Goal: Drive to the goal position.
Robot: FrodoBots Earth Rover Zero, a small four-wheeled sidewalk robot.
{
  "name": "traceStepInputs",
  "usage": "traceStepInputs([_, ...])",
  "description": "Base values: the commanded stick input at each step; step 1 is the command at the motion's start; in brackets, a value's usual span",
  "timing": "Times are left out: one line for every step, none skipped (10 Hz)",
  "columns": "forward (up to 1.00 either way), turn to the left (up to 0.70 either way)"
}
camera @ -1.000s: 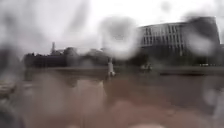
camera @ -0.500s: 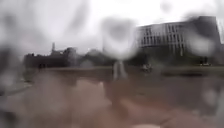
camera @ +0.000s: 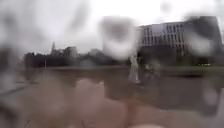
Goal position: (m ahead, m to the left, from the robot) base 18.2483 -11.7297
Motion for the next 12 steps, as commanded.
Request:
traceStepInputs([1.00, 0.02])
traceStepInputs([1.00, 0.03])
traceStepInputs([1.00, 0.00])
traceStepInputs([1.00, -0.04])
traceStepInputs([1.00, -0.17])
traceStepInputs([1.00, -0.33])
traceStepInputs([1.00, -0.40])
traceStepInputs([1.00, -0.15])
traceStepInputs([1.00, 0.03])
traceStepInputs([1.00, 0.01])
traceStepInputs([1.00, -0.02])
traceStepInputs([1.00, -0.18])
